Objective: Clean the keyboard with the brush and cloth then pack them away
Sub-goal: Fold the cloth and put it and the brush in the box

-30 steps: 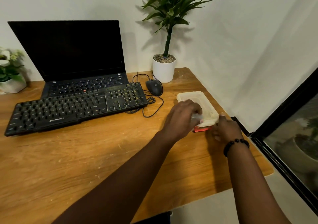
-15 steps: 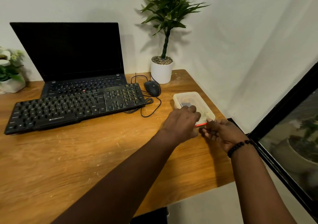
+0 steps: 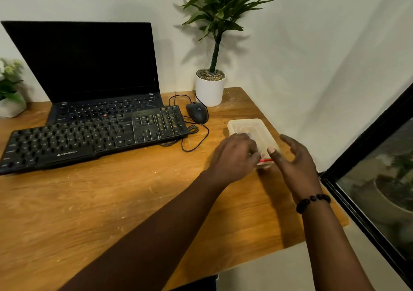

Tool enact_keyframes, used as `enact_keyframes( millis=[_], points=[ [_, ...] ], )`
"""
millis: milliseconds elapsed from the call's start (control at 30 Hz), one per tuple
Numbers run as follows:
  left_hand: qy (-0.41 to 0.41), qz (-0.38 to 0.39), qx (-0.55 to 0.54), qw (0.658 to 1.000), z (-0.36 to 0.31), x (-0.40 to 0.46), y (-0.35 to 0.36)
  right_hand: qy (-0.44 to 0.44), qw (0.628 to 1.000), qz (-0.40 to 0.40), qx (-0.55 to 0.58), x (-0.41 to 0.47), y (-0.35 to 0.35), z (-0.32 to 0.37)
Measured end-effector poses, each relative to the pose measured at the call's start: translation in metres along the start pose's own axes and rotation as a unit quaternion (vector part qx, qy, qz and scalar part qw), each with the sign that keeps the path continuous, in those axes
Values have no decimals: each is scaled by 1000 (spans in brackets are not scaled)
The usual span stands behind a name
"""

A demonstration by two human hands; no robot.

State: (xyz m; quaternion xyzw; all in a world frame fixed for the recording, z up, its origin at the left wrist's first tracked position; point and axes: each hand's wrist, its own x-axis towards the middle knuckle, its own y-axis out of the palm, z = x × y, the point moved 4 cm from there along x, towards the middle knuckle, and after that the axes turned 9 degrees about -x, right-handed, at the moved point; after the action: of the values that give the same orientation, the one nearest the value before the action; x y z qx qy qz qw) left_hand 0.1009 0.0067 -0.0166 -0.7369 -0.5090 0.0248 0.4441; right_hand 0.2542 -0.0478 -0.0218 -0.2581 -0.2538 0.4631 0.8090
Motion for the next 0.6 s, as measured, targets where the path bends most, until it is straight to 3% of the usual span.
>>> enact_keyframes(
  millis=[67, 133, 233, 400, 500, 600],
  points=[
    [-74, -84, -77, 991, 16, 1, -3, -73, 995, 1, -60, 6, 9, 16],
    [-198, -159, -138, 957, 36, 5, -2, -143, 972, 15, -184, 13, 27, 31],
    [-388, -130, -238, 881, 63, 13, 7, -173, 933, 43, -311, 20, 54, 39],
    [-393, -65, -293, 869, 79, 43, 10, -143, 927, 58, -343, 21, 65, 31],
    [-423, -38, -336, 841, 86, 63, 14, -141, 924, 66, -349, 20, 66, 32],
    [-423, -57, -366, 827, 93, 81, 19, -138, 924, 73, -349, 20, 64, 33]
  ],
)
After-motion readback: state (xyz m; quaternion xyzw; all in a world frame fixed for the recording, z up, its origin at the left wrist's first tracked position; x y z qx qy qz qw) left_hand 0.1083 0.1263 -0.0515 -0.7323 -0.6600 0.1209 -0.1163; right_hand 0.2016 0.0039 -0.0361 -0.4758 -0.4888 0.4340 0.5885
